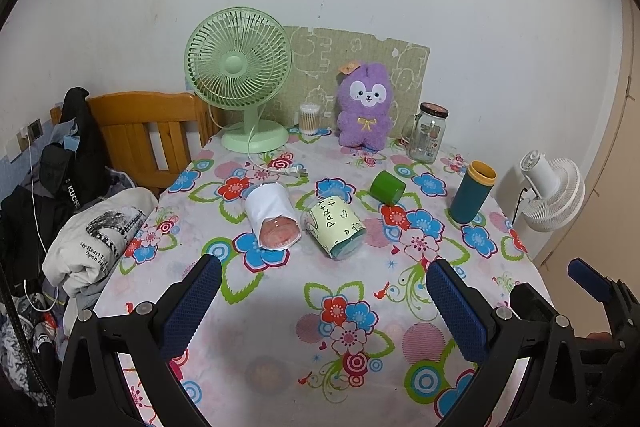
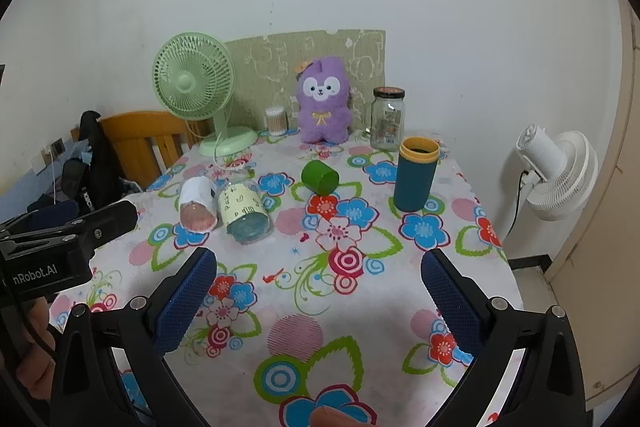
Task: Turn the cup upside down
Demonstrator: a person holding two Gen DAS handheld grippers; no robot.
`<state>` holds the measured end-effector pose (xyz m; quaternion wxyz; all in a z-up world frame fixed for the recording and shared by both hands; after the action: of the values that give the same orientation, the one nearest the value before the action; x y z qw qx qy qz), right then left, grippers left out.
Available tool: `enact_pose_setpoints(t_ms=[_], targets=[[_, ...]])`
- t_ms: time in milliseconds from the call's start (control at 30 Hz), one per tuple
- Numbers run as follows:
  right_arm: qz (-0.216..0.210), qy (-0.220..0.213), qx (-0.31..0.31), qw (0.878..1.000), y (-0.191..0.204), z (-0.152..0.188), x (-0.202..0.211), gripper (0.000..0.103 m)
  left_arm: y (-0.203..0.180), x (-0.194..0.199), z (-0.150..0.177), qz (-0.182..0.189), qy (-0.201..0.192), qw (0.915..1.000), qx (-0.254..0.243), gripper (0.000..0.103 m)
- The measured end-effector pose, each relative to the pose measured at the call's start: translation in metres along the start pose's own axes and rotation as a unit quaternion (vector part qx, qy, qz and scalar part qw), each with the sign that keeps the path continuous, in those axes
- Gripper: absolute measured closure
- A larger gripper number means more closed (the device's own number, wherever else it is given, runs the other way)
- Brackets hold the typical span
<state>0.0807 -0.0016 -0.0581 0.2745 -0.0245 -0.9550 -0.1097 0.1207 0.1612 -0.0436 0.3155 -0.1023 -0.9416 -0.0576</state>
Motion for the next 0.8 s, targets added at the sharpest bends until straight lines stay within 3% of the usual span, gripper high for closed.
enact_pose_setpoints(t_ms=[333, 800], targets=[[0.0, 0.012, 0.028, 1.0, 0.004, -0.006, -0.023, 0.0, 0.011, -0.024, 0.005, -0.003, 0.033, 0.9994, -0.009, 0.0], [-0.006, 0.049, 0.066, 0.997, 0.013, -0.031, -0.095, 0.0, 0.026, -0.067, -0.011, -0.012, 0.053, 0.9977, -0.042, 0.0]])
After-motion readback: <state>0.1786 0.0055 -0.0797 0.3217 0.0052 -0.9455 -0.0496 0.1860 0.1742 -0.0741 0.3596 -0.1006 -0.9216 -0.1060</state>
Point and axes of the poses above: each gripper's, at about its wrist camera, not at the fingertips, and x roughly against the way its jaws point, y to its left, z to its underside, the point moved 9 cm from there along -x, roughly the way its jaws point, and after that the axes turned 9 degrees about -x, right-handed, at the moved point
